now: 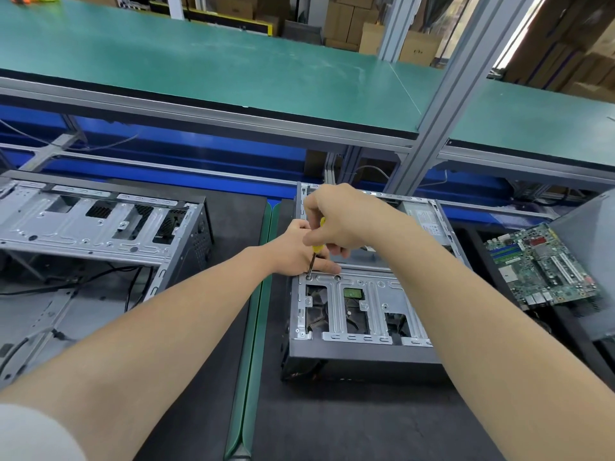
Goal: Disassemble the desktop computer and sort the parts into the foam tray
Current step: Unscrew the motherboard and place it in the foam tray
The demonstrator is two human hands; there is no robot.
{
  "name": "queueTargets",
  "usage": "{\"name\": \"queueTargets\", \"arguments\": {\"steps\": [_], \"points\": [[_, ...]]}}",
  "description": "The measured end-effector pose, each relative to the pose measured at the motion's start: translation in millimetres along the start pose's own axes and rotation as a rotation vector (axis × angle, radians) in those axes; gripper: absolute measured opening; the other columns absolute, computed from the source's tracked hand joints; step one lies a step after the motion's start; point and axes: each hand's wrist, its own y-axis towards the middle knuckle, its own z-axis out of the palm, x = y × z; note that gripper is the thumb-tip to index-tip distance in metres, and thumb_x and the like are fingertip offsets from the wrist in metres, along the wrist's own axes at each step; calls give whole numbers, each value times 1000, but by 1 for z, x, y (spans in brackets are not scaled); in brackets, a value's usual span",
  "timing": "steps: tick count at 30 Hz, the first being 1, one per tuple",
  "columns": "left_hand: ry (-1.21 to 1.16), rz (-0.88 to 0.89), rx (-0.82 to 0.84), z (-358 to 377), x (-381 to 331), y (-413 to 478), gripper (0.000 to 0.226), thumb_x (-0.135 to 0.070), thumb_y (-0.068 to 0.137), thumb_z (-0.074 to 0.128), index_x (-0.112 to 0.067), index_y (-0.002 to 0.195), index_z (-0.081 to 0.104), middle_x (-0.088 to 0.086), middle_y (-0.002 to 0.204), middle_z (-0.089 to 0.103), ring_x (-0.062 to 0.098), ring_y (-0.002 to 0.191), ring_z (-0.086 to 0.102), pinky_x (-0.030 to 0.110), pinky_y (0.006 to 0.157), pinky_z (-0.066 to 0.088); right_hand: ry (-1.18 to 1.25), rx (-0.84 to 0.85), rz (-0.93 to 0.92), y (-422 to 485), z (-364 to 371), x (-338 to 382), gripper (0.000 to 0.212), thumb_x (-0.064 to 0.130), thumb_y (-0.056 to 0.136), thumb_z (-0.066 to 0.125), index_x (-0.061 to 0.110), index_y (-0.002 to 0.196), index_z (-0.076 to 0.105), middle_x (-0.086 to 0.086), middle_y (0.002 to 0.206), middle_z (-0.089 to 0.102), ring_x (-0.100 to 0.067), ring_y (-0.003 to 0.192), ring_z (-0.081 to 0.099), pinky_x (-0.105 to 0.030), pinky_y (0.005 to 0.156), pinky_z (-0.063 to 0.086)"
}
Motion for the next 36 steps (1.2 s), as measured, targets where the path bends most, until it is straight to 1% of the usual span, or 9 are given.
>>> {"name": "queueTargets", "arguments": {"steps": [6, 13, 16, 20, 22, 25, 27, 30, 36], "points": [[8, 37, -29, 1, -3, -1, 25, -53, 86, 76, -33, 76, 65, -25, 73, 59, 16, 97, 49, 51, 106, 42, -183, 87, -184, 0, -13, -3, 19, 20, 91, 80, 23, 85, 62, 6, 73, 72, -4, 61, 71, -30, 64, 62], [-85, -35, -16, 2, 0, 2, 35, -55, 83, 78, -22, 73, 71, -16, 62, 59, 9, 77, 45, 31, 80, 39, -194, -26, -159, 0, -4, 3, 8, 24, 94, 61, 18, 100, 62, 7, 86, 55, -12, 82, 53, -29, 59, 36], [10, -30, -12, 2, -1, 3, 37, -56, 87, 73, -20, 79, 69, -12, 63, 55, 10, 80, 41, 40, 96, 40, -251, -188, 0, -1, 5, 3, 17, 30, 104, 48, 14, 99, 52, 1, 81, 41, -23, 73, 51, -32, 53, 28], [161, -7, -25, 1, -3, 4, 52, -60, 90, 65, -9, 83, 66, 1, 70, 60, 5, 85, 45, 42, 120, 15, -372, -288, 165, -2, 12, 7, 21, 33, 105, 51, 16, 93, 55, 0, 74, 41, -18, 60, 42, -29, 49, 24], [162, -37, -28, 0, -4, 3, 56, -63, 90, 63, -8, 94, 69, 10, 83, 70, 11, 104, 44, 42, 121, 11, -320, -240, 173, 0, 10, 8, 26, 33, 105, 54, 14, 88, 54, -1, 73, 47, -18, 59, 47, -29, 47, 32], [113, -44, -39, 2, -3, 1, 52, -63, 88, 65, -15, 107, 70, -3, 95, 71, 15, 122, 35, 42, 121, 16, -255, -163, 123, 2, 6, 10, 36, 30, 105, 57, 15, 74, 48, -2, 67, 55, -16, 52, 54, -27, 45, 45], [57, -41, -35, 2, 0, 1, 47, -63, 87, 67, -19, 102, 69, -10, 94, 66, 16, 119, 34, 44, 120, 22, -247, -131, 69, 0, 4, 12, 36, 28, 103, 60, 16, 72, 48, -1, 61, 56, -14, 48, 54, -27, 48, 49], [102, -19, -12, 2, 0, 0, 53, -65, 90, 61, -14, 102, 72, 2, 106, 70, 0, 98, 18, 19, 101, 7, -233, -67, 16, -2, -2, 10, 23, 25, 96, 70, 13, 78, 62, -2, 66, 64, -17, 55, 65, -31, 58, 56], [67, 0, -26, 1, 0, 1, 35, -56, 88, 71, -30, 67, 65, -24, 63, 55, 17, 97, 43, 44, 100, 38, -271, 7, -138, -5, -9, 5, 18, 21, 85, 86, 25, 84, 69, 13, 86, 59, 0, 75, 46, -23, 57, 39]]}}
